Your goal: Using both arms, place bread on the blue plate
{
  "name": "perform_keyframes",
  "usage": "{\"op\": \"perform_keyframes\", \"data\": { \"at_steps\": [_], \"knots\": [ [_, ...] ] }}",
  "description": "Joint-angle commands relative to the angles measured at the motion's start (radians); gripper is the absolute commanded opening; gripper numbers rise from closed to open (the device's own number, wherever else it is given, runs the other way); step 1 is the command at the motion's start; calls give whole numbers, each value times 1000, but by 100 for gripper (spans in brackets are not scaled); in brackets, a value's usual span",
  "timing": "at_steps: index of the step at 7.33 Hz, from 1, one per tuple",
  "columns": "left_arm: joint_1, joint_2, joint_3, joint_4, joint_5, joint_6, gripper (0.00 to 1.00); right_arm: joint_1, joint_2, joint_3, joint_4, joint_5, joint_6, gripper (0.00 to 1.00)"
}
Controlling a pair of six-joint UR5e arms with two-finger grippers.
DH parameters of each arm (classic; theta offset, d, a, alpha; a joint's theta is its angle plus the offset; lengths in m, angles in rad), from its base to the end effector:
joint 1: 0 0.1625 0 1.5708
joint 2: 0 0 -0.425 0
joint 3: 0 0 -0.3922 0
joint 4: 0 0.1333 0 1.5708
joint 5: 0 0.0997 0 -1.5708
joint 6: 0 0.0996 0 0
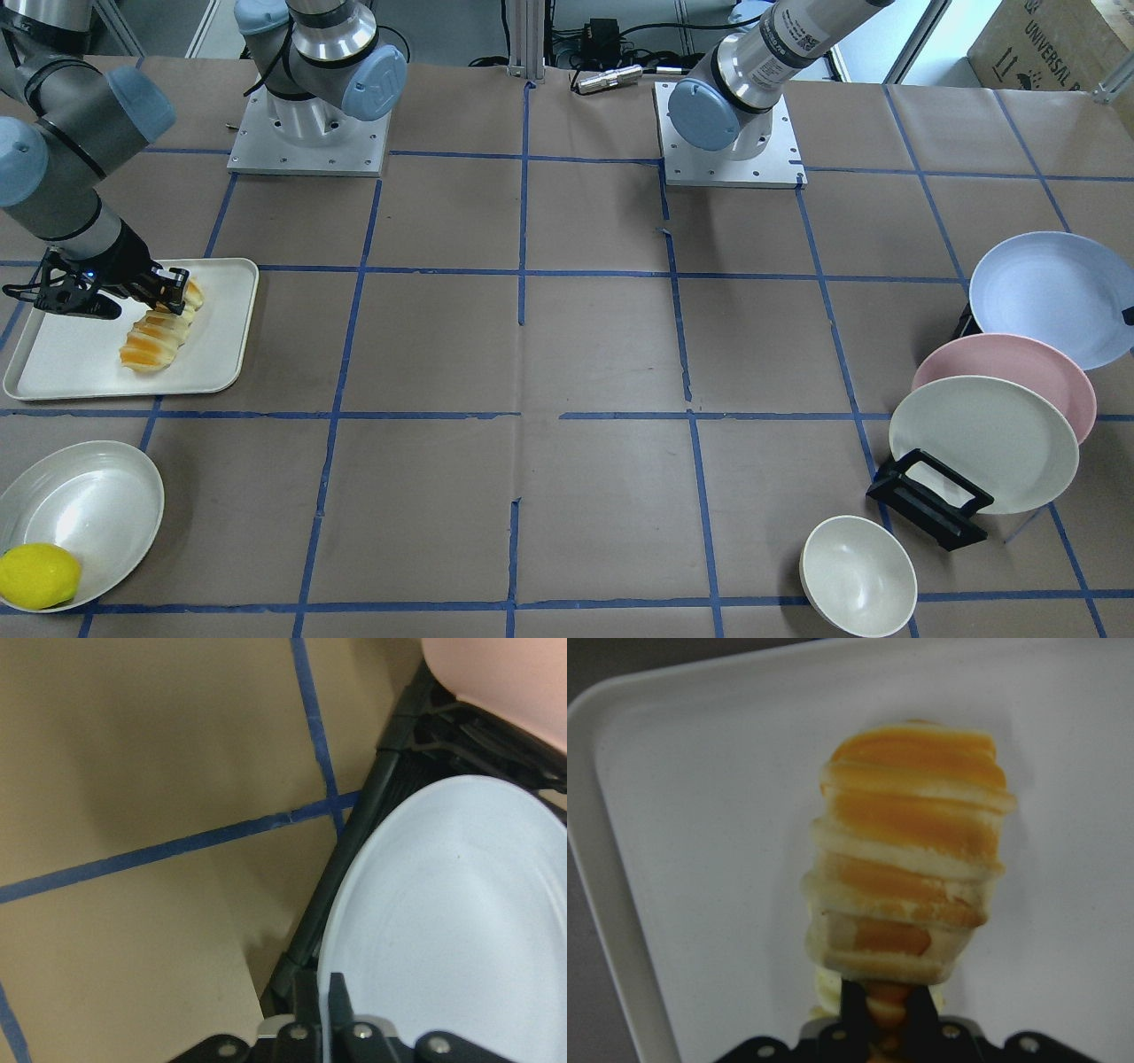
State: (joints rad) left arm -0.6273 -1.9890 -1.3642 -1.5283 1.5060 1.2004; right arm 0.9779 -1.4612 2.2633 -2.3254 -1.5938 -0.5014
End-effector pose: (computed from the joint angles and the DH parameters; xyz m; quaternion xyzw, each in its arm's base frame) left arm 0.4342 -0.4874 0.3537 -0.1249 -0.9881 -0.0120 0.0896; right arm -0.1227 -0.4165 0.1988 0.0454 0.9986 0.0263 0.0025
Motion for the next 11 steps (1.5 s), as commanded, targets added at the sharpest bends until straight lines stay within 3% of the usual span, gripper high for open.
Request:
{"op": "perform_keyframes", "data": {
  "at_steps": [1, 3, 5, 8, 9, 11],
  "knots": [
    [-5, 163, -3, -120, 29, -2, 3, 63, -48, -46, 111, -24, 38, 9],
    [-43, 307, -26, -208, 28, -34, 3, 161, -119, -181, 379, -38, 98, 9],
    [-225, 323, -26, -222, 28, -140, 3, 180, -136, -350, 649, -41, 146, 10],
    [-586, 294, -58, -213, 11, -553, 4, 211, -155, -623, 1105, -31, 152, 10],
    [-674, 282, -73, -195, -24, -659, 4, 264, -189, -649, 1154, -25, 228, 10],
    [-812, 224, -82, -164, -96, -804, 4, 410, -192, -648, 1138, -23, 328, 10]
  ]
}}
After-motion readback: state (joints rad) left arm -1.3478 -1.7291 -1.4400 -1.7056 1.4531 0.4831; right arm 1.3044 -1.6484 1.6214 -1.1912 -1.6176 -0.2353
